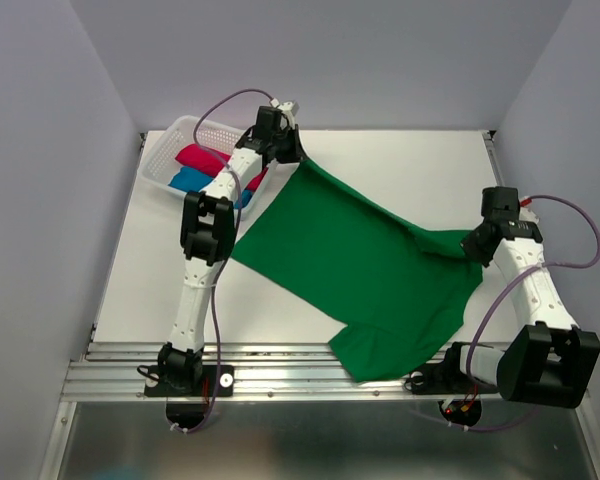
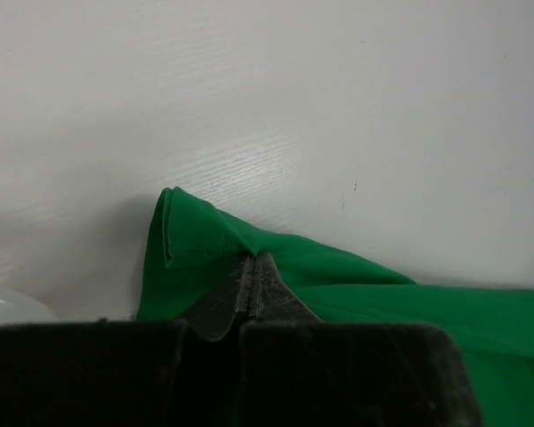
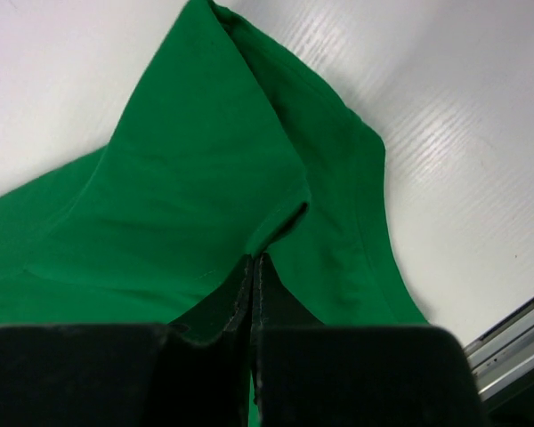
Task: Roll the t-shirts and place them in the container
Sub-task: Fold the T-shirt at the center of the board.
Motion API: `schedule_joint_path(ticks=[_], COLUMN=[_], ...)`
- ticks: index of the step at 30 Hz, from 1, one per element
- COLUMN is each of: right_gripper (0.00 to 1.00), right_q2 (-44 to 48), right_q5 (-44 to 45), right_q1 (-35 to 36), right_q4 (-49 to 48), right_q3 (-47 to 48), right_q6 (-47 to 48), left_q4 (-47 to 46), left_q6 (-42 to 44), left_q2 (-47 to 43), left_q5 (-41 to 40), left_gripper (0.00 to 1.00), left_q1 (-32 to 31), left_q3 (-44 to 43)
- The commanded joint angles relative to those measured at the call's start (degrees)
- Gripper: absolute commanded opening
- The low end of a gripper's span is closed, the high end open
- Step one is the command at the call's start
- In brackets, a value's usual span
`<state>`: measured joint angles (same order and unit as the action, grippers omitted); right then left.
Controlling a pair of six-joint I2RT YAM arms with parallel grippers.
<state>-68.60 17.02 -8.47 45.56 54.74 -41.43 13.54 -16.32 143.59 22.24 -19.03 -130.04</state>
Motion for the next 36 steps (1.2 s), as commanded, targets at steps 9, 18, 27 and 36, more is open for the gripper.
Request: schedule_joint_path(ticks=[9,18,27,36], right_gripper=[0.01,0.01,0.01,0.01], right_q2=[3.6,5.8,7.6,8.7], right_q5=[-1.2,-2.0,-2.8,-3.7], right_q1=[0.8,0.8,0.8,0.8], right_q4=[2.4,3.0,2.8,3.5], right_q3=[-2.0,-4.4,-4.4,-4.5], right_q6=[-2.1,-2.6,-2.7,-2.6], left_q4=[1.4,2.2,5.9,6.8], left_q6=[1.8,3.0,3.1,2.7], left_q2=[-8.1,-10.8,-12.5,-14.9], left_q5=[0.3,0.3,-0.4,-1.8], left_gripper=[0.00,0.00,0.00,0.00], left_q1=[0.7,0.7,0.3,-0.1], left_q3=[4.5,8.6,9.0,13.1])
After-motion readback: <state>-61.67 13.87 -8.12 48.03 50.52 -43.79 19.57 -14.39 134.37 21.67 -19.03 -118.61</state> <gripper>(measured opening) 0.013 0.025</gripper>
